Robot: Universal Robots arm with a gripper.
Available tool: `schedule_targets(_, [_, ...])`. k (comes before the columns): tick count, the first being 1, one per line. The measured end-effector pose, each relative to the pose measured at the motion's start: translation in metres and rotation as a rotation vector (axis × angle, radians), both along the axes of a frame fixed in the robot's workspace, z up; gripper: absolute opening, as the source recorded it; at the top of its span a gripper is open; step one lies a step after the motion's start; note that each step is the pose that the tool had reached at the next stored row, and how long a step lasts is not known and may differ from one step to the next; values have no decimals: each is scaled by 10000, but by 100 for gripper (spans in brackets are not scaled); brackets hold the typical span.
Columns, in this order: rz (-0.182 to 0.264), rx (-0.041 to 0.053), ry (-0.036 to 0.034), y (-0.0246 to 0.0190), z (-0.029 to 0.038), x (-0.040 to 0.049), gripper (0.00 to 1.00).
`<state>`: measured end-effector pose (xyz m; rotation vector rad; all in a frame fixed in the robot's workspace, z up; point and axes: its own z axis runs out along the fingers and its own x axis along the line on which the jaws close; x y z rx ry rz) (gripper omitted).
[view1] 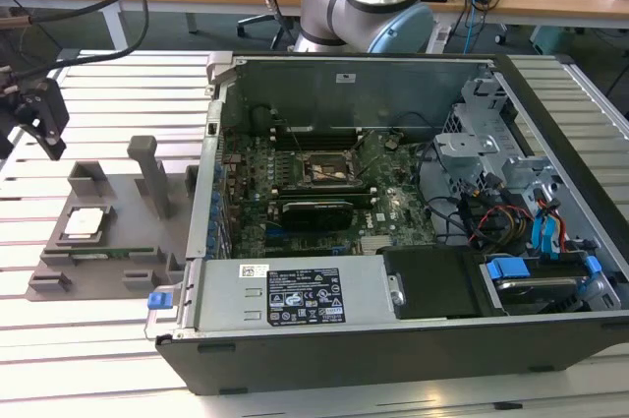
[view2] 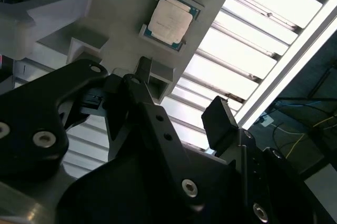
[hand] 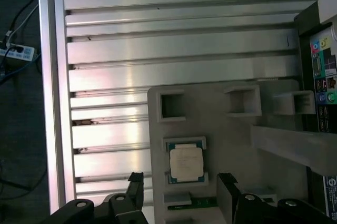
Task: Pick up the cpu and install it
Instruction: 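Pick up the cpu and move it towards the insertion slot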
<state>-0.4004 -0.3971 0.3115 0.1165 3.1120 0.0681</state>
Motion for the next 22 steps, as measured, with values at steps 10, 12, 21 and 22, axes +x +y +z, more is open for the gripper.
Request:
schedule_targets(10, [0,0,0,0,-60,0,66])
schedule_targets(12, [0,-1,1,0,-71,0,66])
schedule_targets(21, [0,0,0,0,-121,0,66])
schedule_targets(22, [0,-1,1,0,-127,0,66])
